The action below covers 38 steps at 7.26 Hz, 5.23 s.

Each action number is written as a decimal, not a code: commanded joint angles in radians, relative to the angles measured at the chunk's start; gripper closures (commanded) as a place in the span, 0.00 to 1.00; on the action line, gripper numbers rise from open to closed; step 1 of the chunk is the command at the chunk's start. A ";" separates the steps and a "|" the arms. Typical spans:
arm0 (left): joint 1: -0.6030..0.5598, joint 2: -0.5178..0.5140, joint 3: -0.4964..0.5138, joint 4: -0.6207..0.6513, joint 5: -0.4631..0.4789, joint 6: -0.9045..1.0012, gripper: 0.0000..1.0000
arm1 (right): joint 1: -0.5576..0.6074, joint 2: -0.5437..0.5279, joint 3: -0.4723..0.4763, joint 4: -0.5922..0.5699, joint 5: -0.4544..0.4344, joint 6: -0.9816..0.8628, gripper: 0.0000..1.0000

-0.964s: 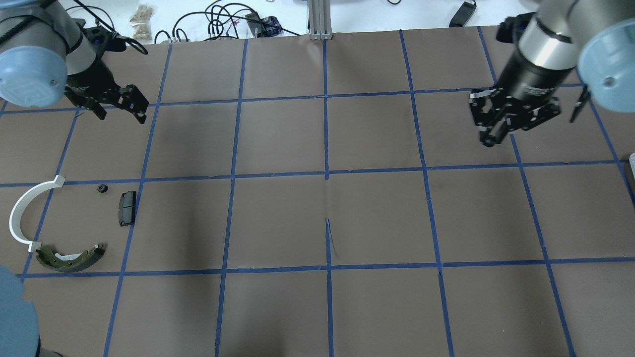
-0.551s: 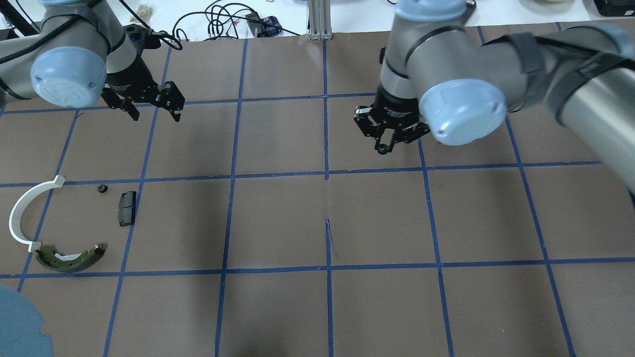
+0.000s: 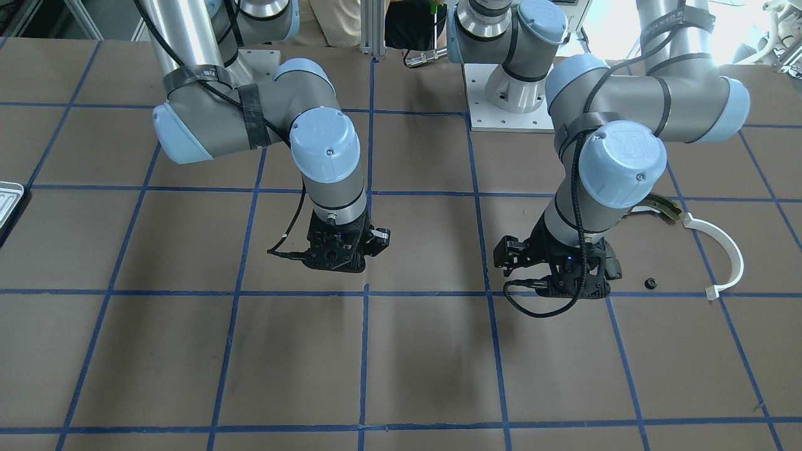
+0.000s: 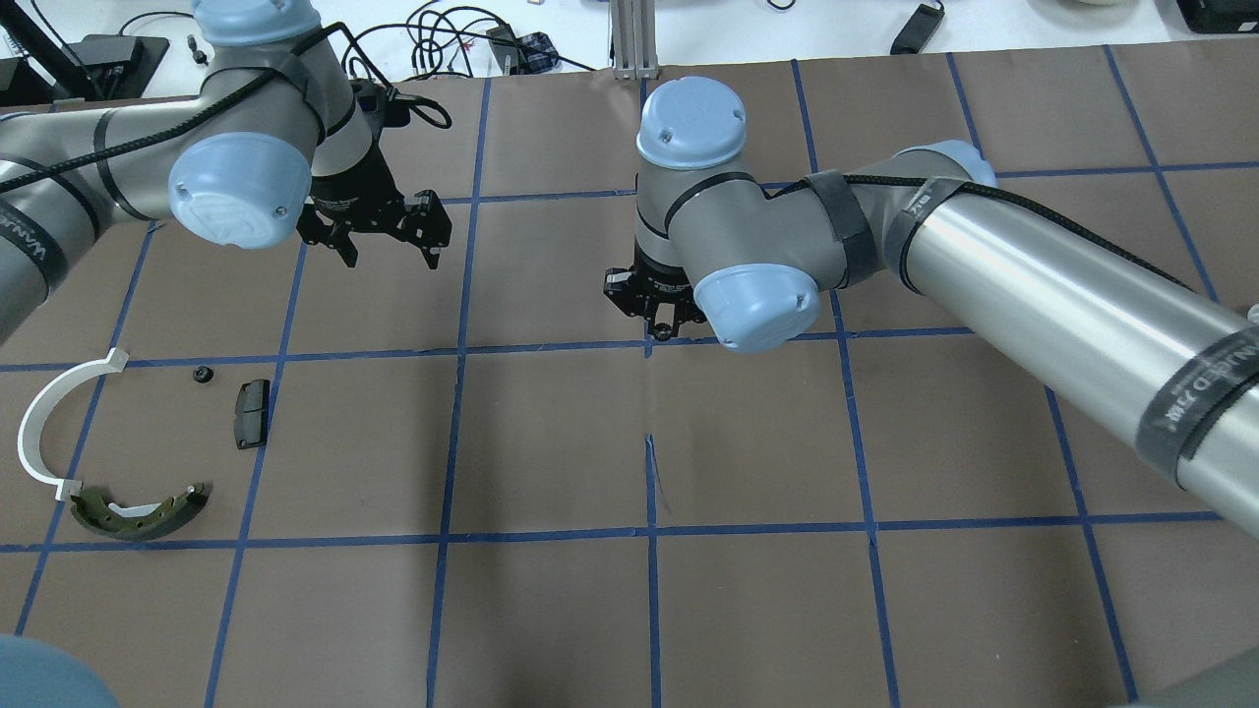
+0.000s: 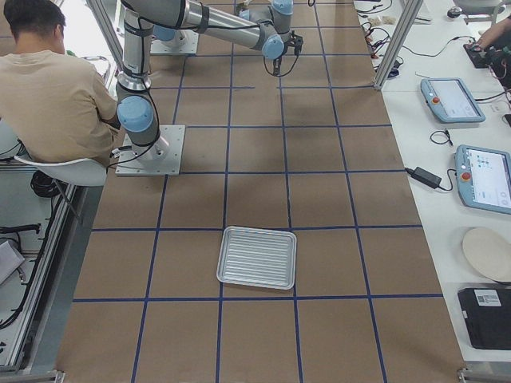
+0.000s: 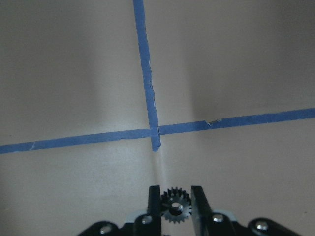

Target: Place bearing gear from tray to pile

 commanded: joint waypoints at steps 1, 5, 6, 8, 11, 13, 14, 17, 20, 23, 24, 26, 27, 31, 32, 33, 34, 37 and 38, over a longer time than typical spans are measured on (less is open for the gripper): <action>-0.004 0.004 -0.034 0.038 -0.014 -0.004 0.05 | 0.004 0.012 0.012 -0.047 0.002 0.002 0.07; -0.062 -0.020 -0.034 0.040 -0.124 -0.124 0.05 | -0.118 -0.067 -0.132 0.132 0.001 -0.086 0.00; -0.124 -0.031 -0.036 0.041 -0.123 -0.199 0.05 | -0.184 -0.118 -0.207 0.284 -0.015 -0.176 0.00; -0.240 -0.080 -0.042 0.147 -0.123 -0.354 0.05 | -0.277 -0.185 -0.340 0.516 -0.041 -0.206 0.00; -0.343 -0.192 -0.072 0.297 -0.114 -0.363 0.09 | -0.285 -0.247 -0.337 0.678 -0.079 -0.332 0.07; -0.364 -0.240 -0.075 0.328 -0.114 -0.330 0.09 | -0.323 -0.359 -0.135 0.539 -0.098 -0.418 0.00; -0.370 -0.248 -0.082 0.328 -0.111 -0.324 0.10 | -0.331 -0.368 -0.122 0.472 -0.113 -0.439 0.00; -0.370 -0.241 -0.100 0.338 -0.111 -0.321 0.64 | -0.329 -0.373 -0.134 0.482 -0.145 -0.443 0.00; -0.361 -0.231 -0.094 0.338 -0.109 -0.304 1.00 | -0.329 -0.385 -0.129 0.482 -0.147 -0.441 0.00; -0.221 -0.128 -0.114 0.293 -0.027 -0.193 1.00 | -0.332 -0.393 -0.128 0.484 -0.151 -0.443 0.00; -0.153 -0.072 -0.141 0.278 0.050 -0.172 1.00 | -0.334 -0.400 -0.125 0.482 -0.150 -0.443 0.00; 0.076 -0.001 -0.206 0.255 0.052 0.088 1.00 | -0.332 -0.420 -0.119 0.477 -0.139 -0.446 0.00; 0.185 0.016 -0.210 0.255 0.053 0.222 1.00 | -0.331 -0.414 -0.117 0.480 -0.137 -0.444 0.00; 0.574 -0.022 -0.292 0.369 0.006 0.683 1.00 | -0.326 -0.422 -0.158 0.474 -0.128 -0.443 0.00; 0.608 -0.027 -0.318 0.371 -0.008 0.711 1.00 | -0.321 -0.428 -0.190 0.497 -0.131 -0.444 0.00; 0.613 -0.027 -0.350 0.382 -0.005 0.728 1.00 | -0.331 -0.417 -0.218 0.582 -0.128 -0.441 0.00; 0.613 -0.034 -0.370 0.417 -0.006 0.731 1.00 | -0.323 -0.417 -0.217 0.664 -0.130 -0.443 0.00; 0.601 -0.005 -0.362 0.417 -0.008 0.731 0.20 | -0.338 -0.391 -0.315 0.692 -0.137 -0.443 0.00; 0.593 0.008 -0.349 0.417 -0.006 0.727 0.20 | -0.332 -0.419 -0.344 0.715 -0.133 -0.443 0.00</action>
